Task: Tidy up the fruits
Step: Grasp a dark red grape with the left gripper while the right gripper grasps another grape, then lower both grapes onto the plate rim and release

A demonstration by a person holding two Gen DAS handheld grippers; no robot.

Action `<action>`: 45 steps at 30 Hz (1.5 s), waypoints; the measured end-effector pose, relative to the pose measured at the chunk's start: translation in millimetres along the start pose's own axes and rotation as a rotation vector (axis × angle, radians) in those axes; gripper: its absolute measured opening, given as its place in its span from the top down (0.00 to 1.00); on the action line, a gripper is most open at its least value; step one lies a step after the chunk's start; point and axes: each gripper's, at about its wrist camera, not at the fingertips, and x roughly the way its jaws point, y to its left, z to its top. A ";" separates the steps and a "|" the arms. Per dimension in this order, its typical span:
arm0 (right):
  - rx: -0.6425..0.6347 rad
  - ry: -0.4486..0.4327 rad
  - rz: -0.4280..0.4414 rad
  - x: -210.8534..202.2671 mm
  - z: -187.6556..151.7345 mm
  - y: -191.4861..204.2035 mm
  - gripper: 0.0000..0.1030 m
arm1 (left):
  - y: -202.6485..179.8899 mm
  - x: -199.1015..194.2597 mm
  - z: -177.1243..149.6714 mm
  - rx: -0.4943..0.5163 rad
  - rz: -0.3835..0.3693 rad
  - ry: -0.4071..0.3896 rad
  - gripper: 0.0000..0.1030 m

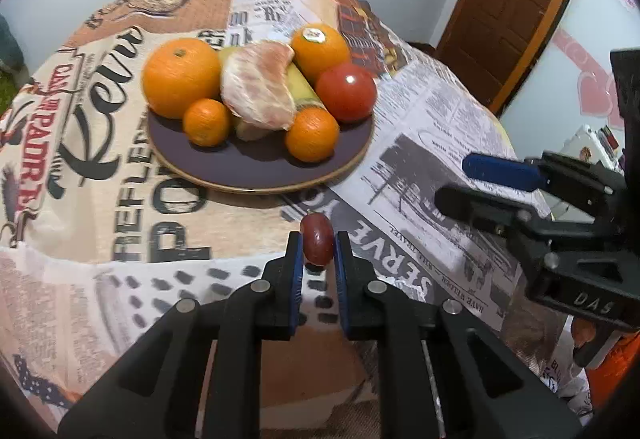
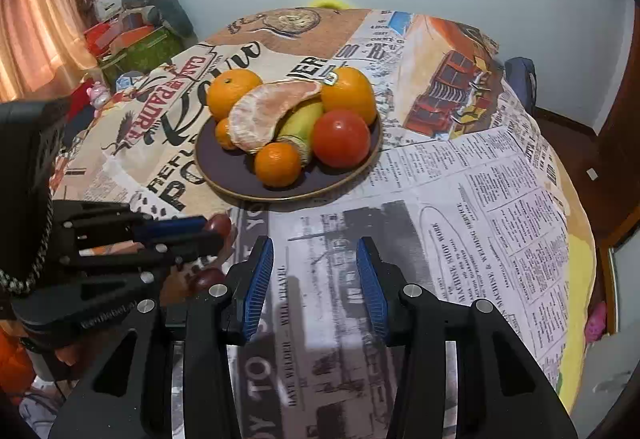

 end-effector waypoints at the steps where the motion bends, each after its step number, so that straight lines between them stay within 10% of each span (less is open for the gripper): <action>1: -0.002 0.001 0.005 -0.3 0.0 2.7 0.61 | 2.2 -4.4 -0.2 -0.004 0.004 -0.008 0.86; 17: -0.083 0.108 0.106 25.8 -14.8 56.7 0.62 | 32.5 -61.1 -32.0 -0.053 0.087 -0.073 0.86; 22: -0.067 0.140 0.127 33.4 -19.2 56.0 0.77 | 29.0 -64.5 -36.9 -0.056 0.071 -0.076 0.86; 45: -0.038 -0.018 0.048 4.3 20.5 25.5 0.78 | 28.7 -60.9 -1.6 -0.055 0.075 -0.130 0.86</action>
